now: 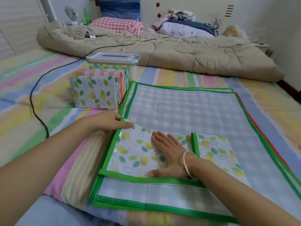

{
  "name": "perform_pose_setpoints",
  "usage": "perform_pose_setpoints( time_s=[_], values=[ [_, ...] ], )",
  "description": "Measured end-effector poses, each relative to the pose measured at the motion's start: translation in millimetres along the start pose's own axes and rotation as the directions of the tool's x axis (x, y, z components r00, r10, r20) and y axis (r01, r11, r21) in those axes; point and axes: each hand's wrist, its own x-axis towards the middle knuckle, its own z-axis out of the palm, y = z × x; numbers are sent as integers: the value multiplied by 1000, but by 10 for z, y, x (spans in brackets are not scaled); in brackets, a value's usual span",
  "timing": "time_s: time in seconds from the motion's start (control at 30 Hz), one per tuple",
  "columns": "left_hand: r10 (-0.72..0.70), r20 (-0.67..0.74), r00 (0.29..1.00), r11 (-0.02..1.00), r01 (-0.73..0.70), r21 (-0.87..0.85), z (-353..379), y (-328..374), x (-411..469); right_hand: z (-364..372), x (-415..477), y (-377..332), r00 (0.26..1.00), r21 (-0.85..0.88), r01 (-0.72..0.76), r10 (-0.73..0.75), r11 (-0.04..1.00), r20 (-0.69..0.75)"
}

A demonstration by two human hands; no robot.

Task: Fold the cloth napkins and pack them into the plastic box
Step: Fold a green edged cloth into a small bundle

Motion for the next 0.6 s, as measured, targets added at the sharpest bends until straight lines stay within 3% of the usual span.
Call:
perform_pose_setpoints(
  time_s=[0.07, 0.2, 0.33, 0.5, 0.6],
  values=[
    [-62, 93, 994, 989, 74, -128, 16, -54, -116, 11, 4, 5, 1000, 3, -2, 2, 1000, 4],
    [-111, 337, 935, 983, 153, -100, 66, -145, -421, -15, 13, 28, 999, 29, -5, 4, 1000, 49],
    [-59, 233, 971, 977, 104, -186, 98, -150, -476, -40, 35, 15, 995, -26, -7, 10, 1000, 104],
    [47, 155, 987, 914, 20, -405, 182, 163, -577, 12, 32, -26, 998, -41, -11, 13, 999, 62],
    [137, 139, 981, 894, -62, -444, 282, 435, -617, -10, 14, -53, 999, -13, -24, 24, 1000, 49]
  ],
)
